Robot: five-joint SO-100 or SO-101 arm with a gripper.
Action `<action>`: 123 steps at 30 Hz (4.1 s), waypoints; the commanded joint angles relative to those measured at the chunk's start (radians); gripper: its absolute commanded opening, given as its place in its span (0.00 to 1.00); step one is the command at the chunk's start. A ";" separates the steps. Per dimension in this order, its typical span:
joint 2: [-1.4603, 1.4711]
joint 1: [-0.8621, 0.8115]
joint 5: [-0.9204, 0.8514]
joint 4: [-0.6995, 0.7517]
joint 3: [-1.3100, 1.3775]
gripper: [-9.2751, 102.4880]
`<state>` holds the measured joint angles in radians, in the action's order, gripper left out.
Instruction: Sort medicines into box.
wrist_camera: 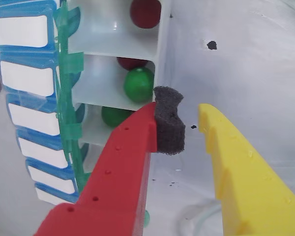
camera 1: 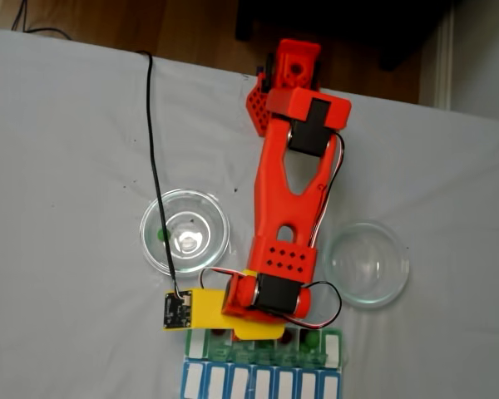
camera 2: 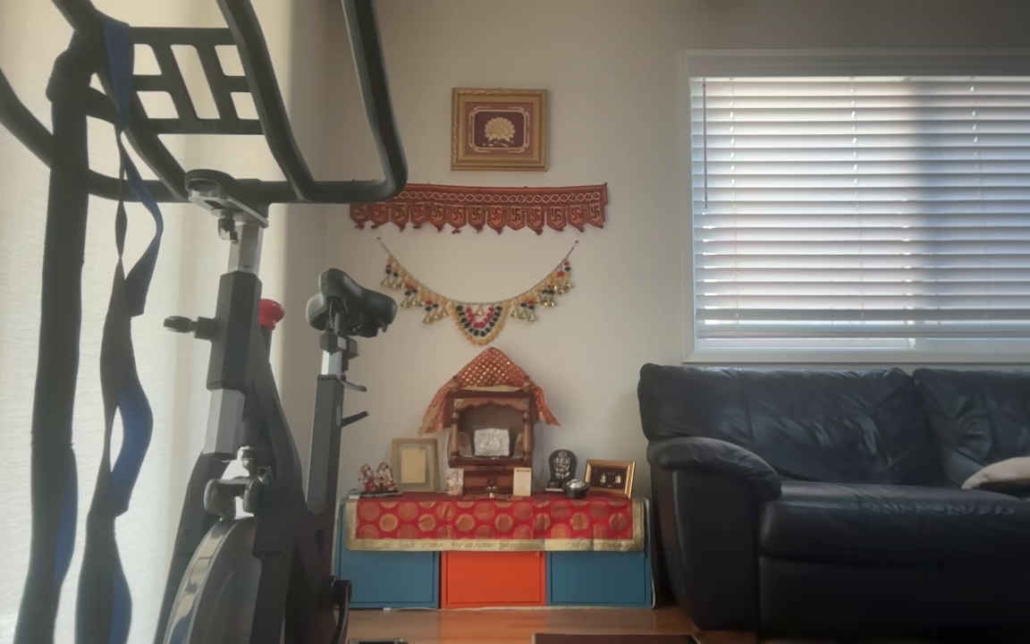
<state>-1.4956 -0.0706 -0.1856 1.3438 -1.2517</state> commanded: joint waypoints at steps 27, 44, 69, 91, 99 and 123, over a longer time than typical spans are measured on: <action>-0.387 -0.365 -0.413 0.071 -0.241 0.09; -0.506 -0.459 -0.471 -0.268 -0.612 0.09; -0.580 -0.503 -0.414 -0.618 -0.914 0.09; -0.592 -0.517 -0.434 -0.591 -0.940 0.18; -0.580 -0.528 -0.434 -0.601 -0.942 0.17; -0.540 -0.522 -0.411 -0.615 -0.942 0.18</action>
<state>-2.0187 -0.5952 -0.6013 0.7455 -2.2181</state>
